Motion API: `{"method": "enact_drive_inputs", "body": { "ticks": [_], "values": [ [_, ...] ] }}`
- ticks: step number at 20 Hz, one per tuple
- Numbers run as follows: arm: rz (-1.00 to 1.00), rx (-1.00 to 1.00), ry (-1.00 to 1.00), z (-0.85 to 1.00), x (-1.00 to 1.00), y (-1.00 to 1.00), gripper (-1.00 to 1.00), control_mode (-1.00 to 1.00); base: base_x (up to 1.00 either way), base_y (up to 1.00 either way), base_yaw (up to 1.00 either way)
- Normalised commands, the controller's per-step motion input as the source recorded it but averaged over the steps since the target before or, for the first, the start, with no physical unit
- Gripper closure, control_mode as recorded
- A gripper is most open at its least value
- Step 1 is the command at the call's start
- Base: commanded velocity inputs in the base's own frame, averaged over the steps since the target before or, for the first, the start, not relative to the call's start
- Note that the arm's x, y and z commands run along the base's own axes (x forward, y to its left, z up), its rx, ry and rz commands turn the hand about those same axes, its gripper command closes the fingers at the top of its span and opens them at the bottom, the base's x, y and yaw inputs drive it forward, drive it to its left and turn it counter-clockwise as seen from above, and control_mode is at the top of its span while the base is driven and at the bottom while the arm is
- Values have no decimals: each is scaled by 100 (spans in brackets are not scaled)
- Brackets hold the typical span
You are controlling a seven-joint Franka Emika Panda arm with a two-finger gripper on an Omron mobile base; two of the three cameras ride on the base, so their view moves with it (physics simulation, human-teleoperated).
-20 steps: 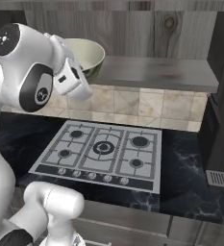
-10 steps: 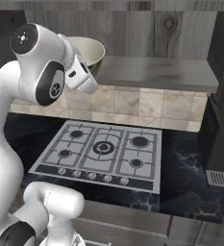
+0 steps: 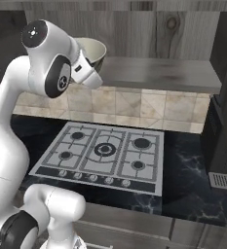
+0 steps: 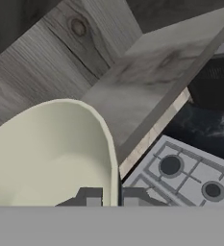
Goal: Pick up the bowls on the counter and stack them on top of one another in the open cabinet. Place the smaller bowl on top of the larger bowl.
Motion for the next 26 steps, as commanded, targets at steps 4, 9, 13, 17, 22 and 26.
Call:
{"method": "enact_drive_inputs", "body": {
  "ticks": [4, 9, 13, 17, 22, 26],
  "values": [
    [4, 0, 0, 0, 33, 4, 100, -100, 0, 0, 0],
    [3, 0, 0, -4, 31, 5, 100, -100, 0, 0, 0],
    [3, 0, 0, -8, 31, 7, 100, -100, 0, 0, 0],
    [3, 0, 0, -8, 33, 8, 100, -100, 0, 0, 0],
    [2, 0, 0, -6, 33, 8, 100, -100, 0, 0, 0],
    [1, 0, -2, -4, 32, 8, 100, -100, 0, 0, 0]
  ]
}}
